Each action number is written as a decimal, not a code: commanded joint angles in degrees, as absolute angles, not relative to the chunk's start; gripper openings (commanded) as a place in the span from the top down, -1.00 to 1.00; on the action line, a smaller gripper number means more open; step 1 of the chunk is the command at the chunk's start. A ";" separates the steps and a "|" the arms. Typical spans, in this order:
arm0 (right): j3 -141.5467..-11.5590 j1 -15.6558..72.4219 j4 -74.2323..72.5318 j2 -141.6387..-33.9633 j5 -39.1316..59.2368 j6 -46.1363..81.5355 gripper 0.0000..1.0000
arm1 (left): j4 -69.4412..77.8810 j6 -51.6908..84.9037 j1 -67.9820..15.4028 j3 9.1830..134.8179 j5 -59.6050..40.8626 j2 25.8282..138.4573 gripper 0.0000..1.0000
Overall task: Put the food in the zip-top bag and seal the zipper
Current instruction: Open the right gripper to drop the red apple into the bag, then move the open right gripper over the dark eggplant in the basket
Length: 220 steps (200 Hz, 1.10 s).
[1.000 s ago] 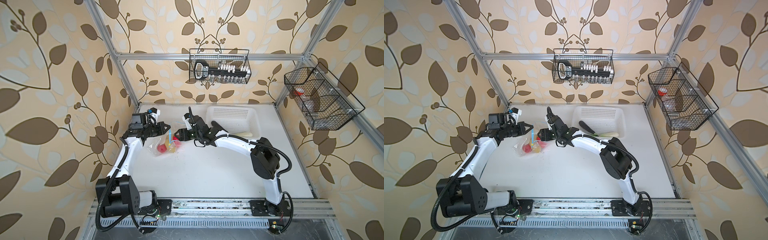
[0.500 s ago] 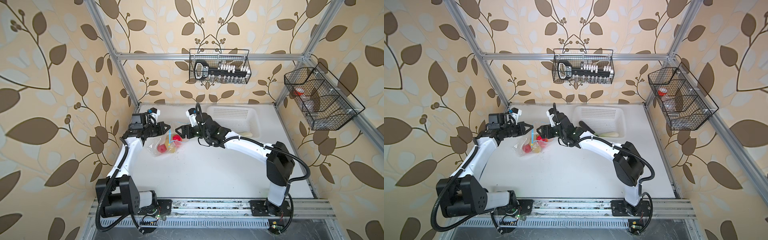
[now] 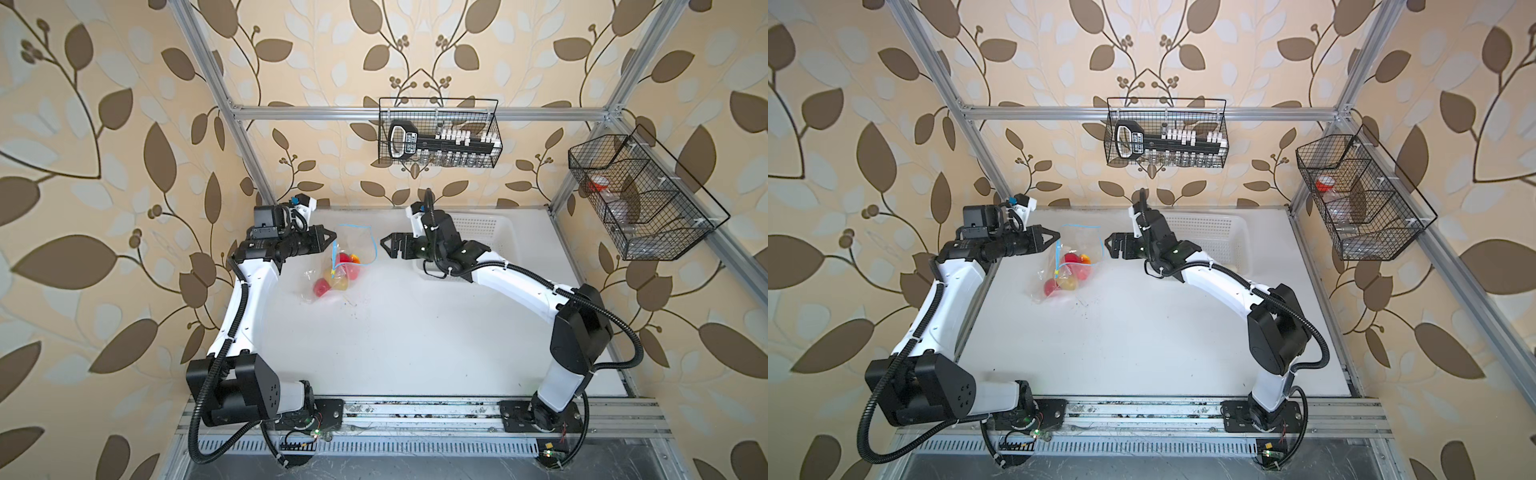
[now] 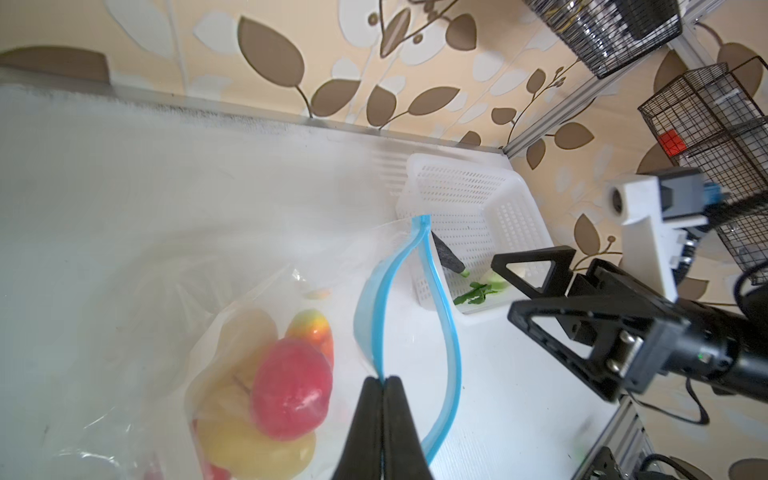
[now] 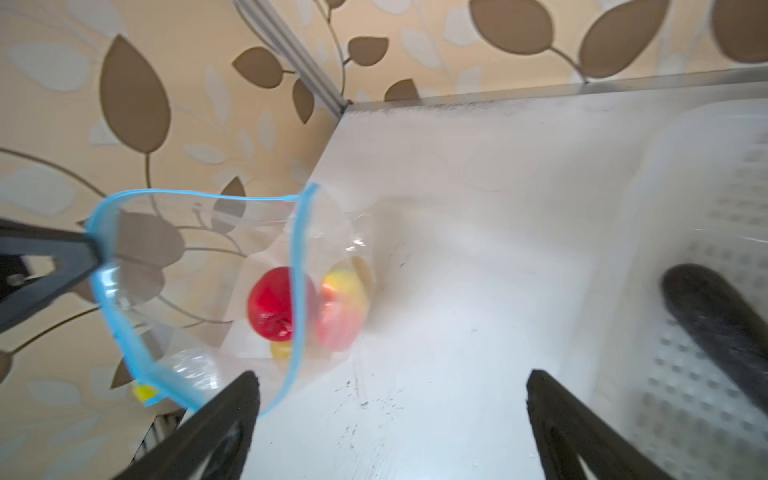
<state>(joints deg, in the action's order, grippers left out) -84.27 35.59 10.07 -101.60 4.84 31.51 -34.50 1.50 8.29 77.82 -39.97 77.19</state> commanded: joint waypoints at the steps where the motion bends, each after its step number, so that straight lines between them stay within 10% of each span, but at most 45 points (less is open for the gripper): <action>1: -82.43 33.72 15.46 -99.84 1.86 28.28 -1.00 | -38.14 -2.34 8.42 82.12 -39.37 77.93 1.00; 220: -104.24 23.79 38.56 -123.95 -8.62 9.97 -0.91 | -30.13 2.26 5.19 69.31 -41.55 76.03 1.00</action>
<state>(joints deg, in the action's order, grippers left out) -100.01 23.66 34.83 -120.07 -6.11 13.32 -32.16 2.37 6.00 70.46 -40.12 77.89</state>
